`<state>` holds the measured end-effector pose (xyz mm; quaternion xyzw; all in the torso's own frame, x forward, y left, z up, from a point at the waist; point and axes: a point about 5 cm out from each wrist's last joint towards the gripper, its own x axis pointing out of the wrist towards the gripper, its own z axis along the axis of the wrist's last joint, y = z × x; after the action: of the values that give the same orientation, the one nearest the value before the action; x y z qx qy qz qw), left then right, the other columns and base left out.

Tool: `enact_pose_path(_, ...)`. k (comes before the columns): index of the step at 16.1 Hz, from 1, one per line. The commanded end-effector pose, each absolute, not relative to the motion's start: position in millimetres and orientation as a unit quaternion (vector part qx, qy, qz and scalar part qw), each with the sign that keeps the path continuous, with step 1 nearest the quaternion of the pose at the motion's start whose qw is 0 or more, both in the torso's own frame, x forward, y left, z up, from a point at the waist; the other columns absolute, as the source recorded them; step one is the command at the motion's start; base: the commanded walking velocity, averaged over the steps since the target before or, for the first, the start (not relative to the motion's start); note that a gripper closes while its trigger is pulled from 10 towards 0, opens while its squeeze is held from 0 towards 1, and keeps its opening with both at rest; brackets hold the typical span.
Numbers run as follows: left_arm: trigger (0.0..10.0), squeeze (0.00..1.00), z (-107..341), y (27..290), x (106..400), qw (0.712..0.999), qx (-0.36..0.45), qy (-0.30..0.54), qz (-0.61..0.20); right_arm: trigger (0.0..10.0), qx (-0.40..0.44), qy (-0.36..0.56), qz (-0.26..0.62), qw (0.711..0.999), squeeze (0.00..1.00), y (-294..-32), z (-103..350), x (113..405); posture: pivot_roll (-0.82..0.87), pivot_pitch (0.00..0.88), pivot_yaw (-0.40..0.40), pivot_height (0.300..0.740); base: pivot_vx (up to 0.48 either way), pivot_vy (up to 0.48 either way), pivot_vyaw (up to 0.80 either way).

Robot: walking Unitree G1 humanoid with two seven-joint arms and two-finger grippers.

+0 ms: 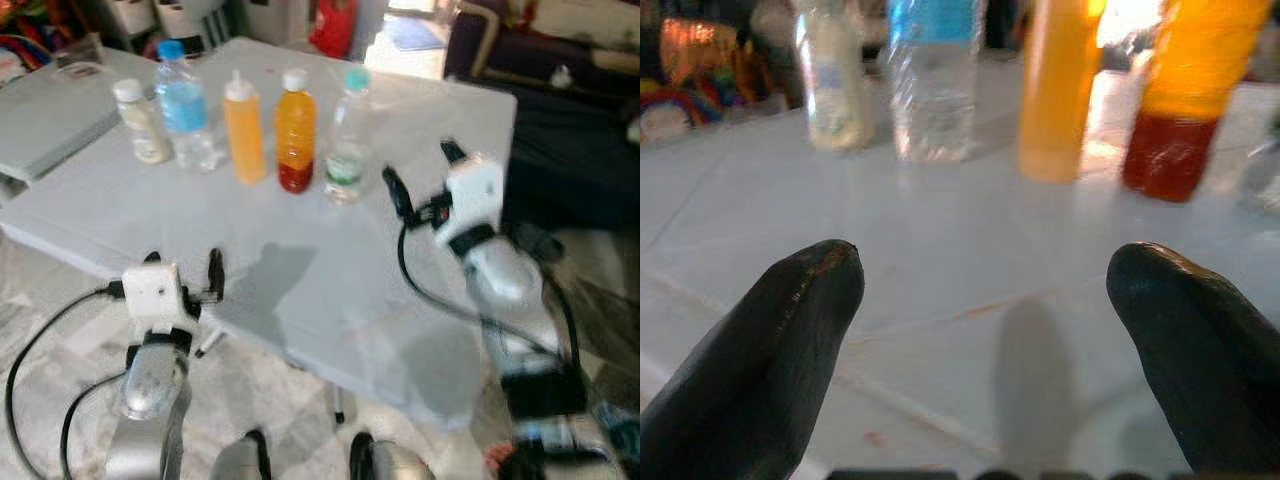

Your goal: Restocking fridge

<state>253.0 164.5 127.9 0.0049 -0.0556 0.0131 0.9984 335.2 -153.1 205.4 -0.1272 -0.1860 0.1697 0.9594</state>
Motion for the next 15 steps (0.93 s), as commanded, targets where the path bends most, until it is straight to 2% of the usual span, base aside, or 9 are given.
enact_pose_path(1, 10.0, 0.0, 125, 165, 248, 0.999, 0.012, -0.05, 0.013, 10.0, -0.123, -0.209, 0.186, 0.952, 0.0, -148, 222, 342, 0.0, 0.158, 0.005, 0.74, 0.0, 0.0, 0.0)
enact_pose_path(8, 10.0, 0.0, 127, 172, 245, 0.998, 0.016, -0.047, 0.031, 10.0, -0.11, -0.235, 0.221, 0.94, 0.0, -135, 243, 354, 0.03, 0.155, 0.014, 0.74, 0.0, 0.0, 0.0)
enact_pose_path(11, 10.0, 0.0, 115, 184, 236, 0.998, 0.015, -0.02, 0.06, 10.0, -0.089, -0.218, 0.201, 0.951, 0.0, -133, 218, 336, 0.02, 0.136, 0.019, 0.74, 0.0, 0.0, 0.0)
enact_pose_path(15, 10.0, 0.0, 119, 184, 243, 0.998, 0.02, -0.032, 0.049, 10.0, -0.064, -0.19, 0.189, 0.961, 0.0, -119, 187, 309, 0.01, 0.118, 0.025, 0.74, 0.0, 0.416, 0.0)
